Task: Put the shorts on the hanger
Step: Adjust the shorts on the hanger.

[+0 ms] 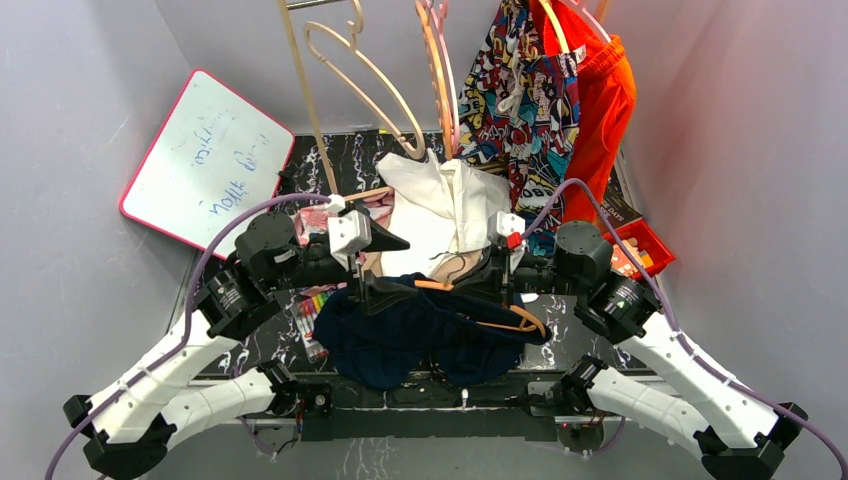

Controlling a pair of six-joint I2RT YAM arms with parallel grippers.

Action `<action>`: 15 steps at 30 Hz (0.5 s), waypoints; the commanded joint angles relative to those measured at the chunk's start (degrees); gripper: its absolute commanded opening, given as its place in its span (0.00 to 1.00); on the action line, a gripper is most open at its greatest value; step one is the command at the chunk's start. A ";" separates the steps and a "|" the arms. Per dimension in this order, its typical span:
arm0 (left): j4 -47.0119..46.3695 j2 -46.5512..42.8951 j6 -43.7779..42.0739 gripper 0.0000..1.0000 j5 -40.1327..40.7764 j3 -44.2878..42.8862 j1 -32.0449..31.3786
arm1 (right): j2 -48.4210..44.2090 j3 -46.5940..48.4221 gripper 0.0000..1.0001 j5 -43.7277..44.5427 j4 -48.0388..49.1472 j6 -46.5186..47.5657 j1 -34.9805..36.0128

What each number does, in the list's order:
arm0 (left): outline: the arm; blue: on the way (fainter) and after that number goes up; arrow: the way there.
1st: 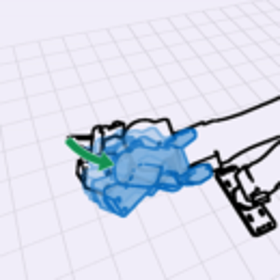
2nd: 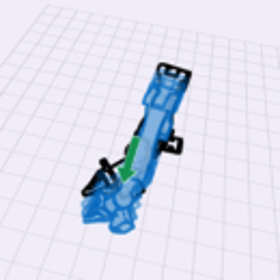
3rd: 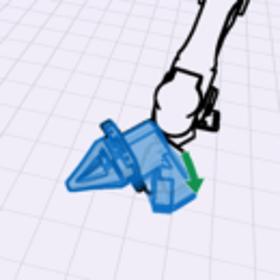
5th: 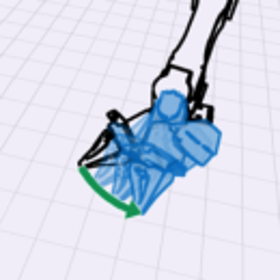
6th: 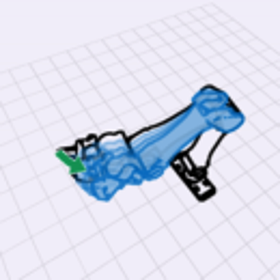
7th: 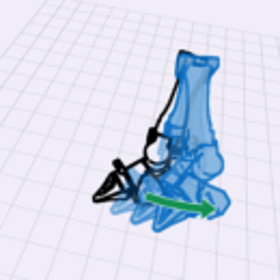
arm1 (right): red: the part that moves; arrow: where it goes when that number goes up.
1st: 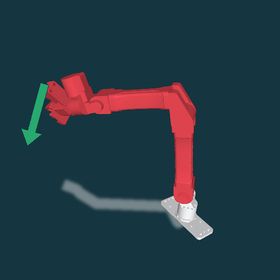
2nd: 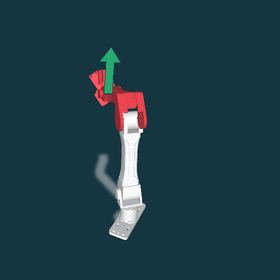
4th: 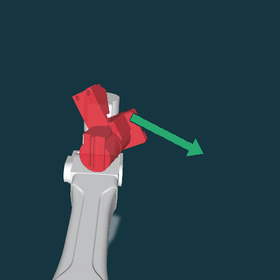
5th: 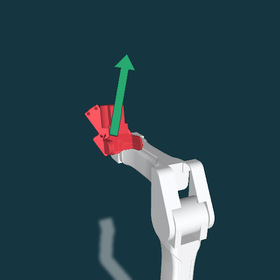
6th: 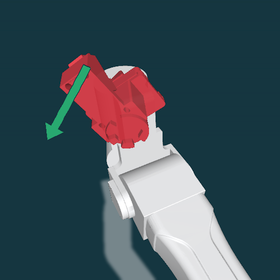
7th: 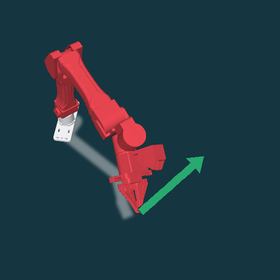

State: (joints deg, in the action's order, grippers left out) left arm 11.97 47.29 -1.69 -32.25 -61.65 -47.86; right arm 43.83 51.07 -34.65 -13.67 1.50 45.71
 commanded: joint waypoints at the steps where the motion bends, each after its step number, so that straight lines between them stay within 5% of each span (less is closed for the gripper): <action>1: 1.38 3.16 -7.06 0.78 -4.72 -3.56 -0.03 | -1.11 2.73 0.00 -1.26 4.20 0.52 -0.34; 15: 9.21 12.07 -8.96 0.76 -13.58 -6.99 -0.04 | -2.54 5.36 0.00 -2.69 3.22 1.43 -0.30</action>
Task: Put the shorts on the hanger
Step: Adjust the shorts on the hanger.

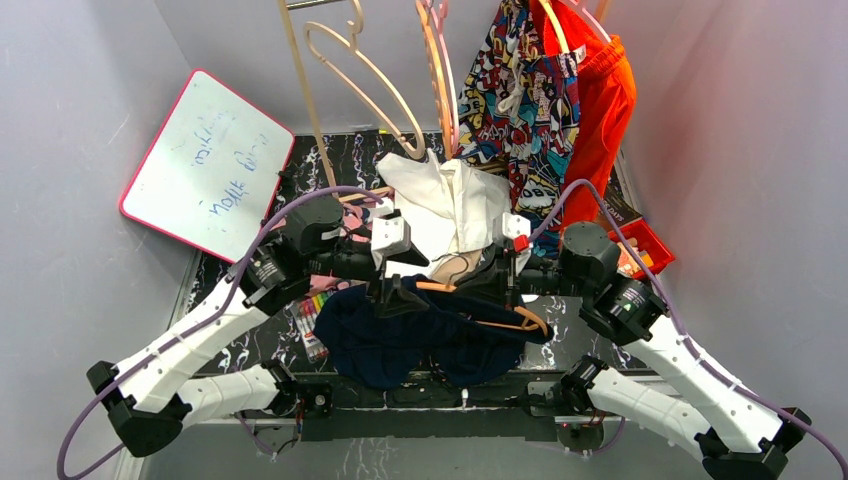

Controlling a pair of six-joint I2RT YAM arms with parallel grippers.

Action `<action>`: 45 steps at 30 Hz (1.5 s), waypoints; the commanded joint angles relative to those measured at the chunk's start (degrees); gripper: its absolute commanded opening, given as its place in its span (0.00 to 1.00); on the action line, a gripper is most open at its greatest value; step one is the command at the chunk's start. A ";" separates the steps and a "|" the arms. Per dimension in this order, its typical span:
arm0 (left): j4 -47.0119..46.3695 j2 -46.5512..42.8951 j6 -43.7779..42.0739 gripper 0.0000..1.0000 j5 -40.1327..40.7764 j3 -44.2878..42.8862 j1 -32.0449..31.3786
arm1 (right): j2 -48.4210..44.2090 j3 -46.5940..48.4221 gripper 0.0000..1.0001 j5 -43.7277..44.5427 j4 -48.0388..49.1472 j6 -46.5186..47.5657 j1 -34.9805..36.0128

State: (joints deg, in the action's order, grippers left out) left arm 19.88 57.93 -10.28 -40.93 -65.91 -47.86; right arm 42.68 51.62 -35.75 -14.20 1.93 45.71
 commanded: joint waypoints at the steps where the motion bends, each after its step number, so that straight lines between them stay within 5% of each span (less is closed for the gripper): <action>1: 1.30 2.08 -0.27 0.75 -5.64 -2.85 -0.04 | -1.32 5.03 0.00 -1.68 3.73 1.09 -0.35; 8: 1.21 6.77 1.39 0.50 -9.78 -3.91 -0.04 | -0.93 5.51 0.00 -1.87 3.57 1.94 -0.32; 13: 1.22 7.70 1.66 0.19 -10.70 -4.01 -0.04 | -0.75 5.51 0.00 -1.70 3.46 2.48 -0.35; 15: 1.30 7.65 1.39 0.00 -11.08 -3.81 -0.04 | -0.76 5.60 0.00 -1.69 3.62 2.46 -0.28; 21: 0.76 5.65 0.76 0.00 -6.20 -2.86 -0.09 | -0.49 5.46 0.00 -1.88 3.74 1.43 -0.30; 26: -5.77 -0.45 1.38 0.00 0.80 1.50 -0.05 | -0.83 4.43 0.43 -1.73 2.69 -0.64 -0.35; 32: -8.43 -5.56 0.99 0.00 9.02 5.13 0.01 | -3.79 2.74 0.62 2.99 3.01 -2.90 -0.36; 42: -10.12 -19.24 1.59 0.00 25.11 11.77 0.00 | -16.27 0.59 0.63 46.96 0.84 -16.00 -0.36; 45: -8.73 -22.41 2.12 0.00 25.89 12.42 0.02 | -17.68 -1.03 0.60 53.71 -1.37 -20.70 -0.32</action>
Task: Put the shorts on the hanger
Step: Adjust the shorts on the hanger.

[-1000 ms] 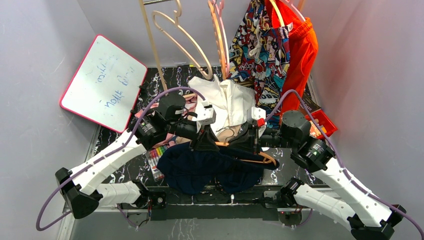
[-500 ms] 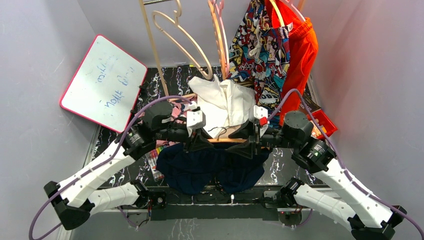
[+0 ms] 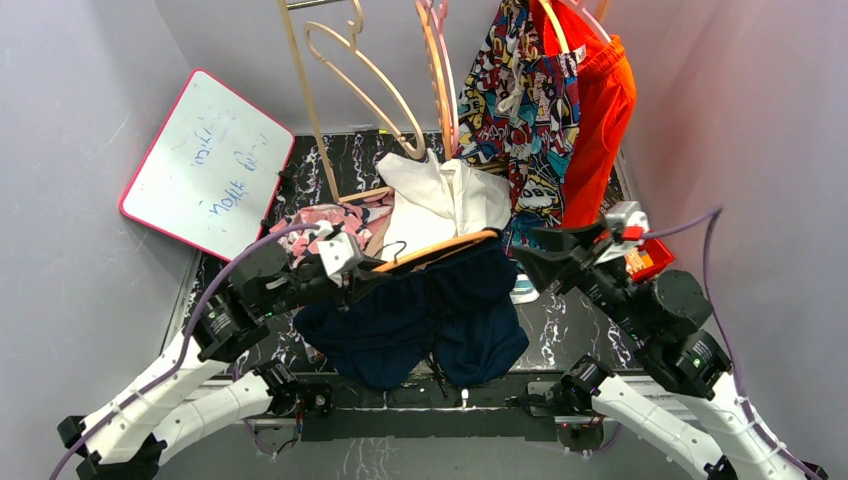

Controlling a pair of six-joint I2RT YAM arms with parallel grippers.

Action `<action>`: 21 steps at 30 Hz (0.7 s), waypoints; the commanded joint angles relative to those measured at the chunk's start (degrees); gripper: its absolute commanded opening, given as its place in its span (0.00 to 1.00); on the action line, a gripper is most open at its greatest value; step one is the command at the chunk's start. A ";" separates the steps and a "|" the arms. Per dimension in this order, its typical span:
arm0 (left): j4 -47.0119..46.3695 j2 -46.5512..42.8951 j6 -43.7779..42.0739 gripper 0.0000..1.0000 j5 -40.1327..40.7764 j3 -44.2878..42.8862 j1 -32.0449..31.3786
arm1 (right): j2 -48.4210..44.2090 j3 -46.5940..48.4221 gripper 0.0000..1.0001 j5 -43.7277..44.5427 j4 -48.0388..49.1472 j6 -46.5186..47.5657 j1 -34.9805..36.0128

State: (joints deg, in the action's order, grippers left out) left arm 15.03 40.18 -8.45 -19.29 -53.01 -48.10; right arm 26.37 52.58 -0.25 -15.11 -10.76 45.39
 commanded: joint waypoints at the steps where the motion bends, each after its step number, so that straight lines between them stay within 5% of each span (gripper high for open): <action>1: -3.75 -5.55 0.62 0.00 4.46 -0.15 0.21 | -1.20 -2.53 0.59 18.59 -0.97 -9.54 -0.03; 9: -2.20 -8.11 2.50 0.00 1.69 0.12 0.28 | 2.37 -8.20 0.58 20.51 2.29 -24.59 -0.01; 21: -3.04 -8.76 2.50 0.00 -0.13 1.07 0.24 | 9.32 -7.42 0.57 22.28 4.32 -27.62 -0.03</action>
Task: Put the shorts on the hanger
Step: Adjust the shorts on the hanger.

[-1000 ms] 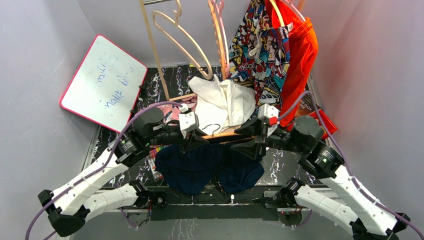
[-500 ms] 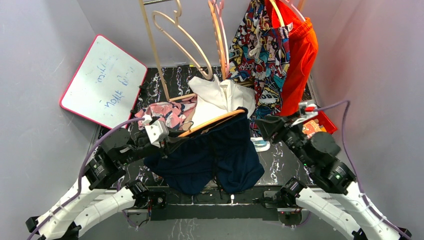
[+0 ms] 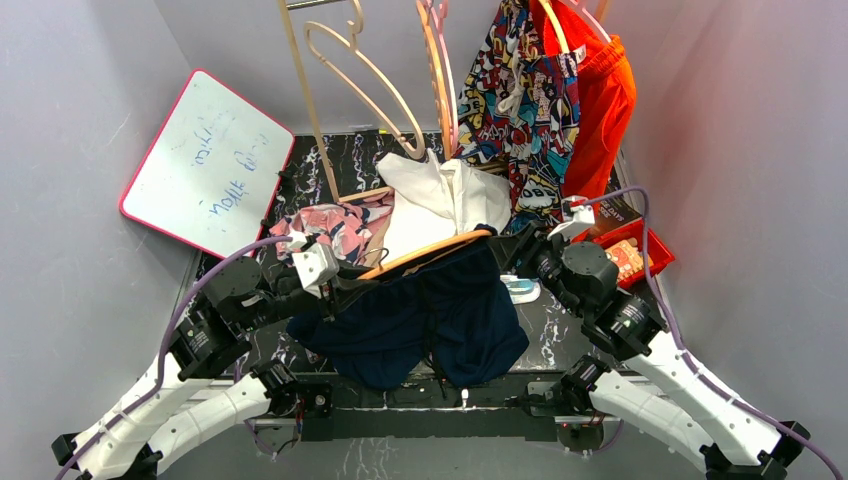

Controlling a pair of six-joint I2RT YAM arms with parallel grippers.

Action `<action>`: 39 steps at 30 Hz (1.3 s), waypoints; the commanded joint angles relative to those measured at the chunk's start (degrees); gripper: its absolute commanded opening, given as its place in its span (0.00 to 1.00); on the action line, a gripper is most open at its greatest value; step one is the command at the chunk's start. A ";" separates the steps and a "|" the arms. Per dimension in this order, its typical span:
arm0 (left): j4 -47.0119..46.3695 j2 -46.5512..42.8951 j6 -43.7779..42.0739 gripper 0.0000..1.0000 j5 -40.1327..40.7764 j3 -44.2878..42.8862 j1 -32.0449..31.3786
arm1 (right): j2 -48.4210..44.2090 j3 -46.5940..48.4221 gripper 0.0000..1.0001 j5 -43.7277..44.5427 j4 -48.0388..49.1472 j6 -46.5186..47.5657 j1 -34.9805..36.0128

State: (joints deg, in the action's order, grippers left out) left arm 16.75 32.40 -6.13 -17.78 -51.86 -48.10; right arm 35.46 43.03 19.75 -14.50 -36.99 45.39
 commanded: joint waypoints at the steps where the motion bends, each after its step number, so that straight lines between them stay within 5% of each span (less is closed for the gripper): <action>1: -4.91 -1.02 0.05 0.00 -1.62 -0.03 0.32 | 0.22 1.99 0.57 2.76 3.85 -1.34 -0.03; 19: -5.10 -0.82 0.48 0.00 -2.86 -0.93 0.25 | 5.84 2.12 0.34 3.24 6.55 -0.42 -0.03; 26: -5.12 -0.68 0.65 0.00 -2.49 -0.62 0.28 | 8.04 3.91 0.00 1.17 5.58 1.56 -0.03; 34: 7.68 6.45 -3.05 0.00 3.00 -4.79 0.30 | 8.73 6.93 0.00 15.84 -2.55 5.84 -0.04; 39: 11.10 10.44 -2.53 0.00 2.48 -5.70 0.31 | 9.31 8.91 0.00 12.66 -1.08 8.29 -0.04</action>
State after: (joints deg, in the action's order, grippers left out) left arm 22.96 41.56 -7.94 -16.91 -55.72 -47.97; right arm 44.75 47.40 29.26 -17.34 -32.18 45.65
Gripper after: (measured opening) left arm 0.167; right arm 0.017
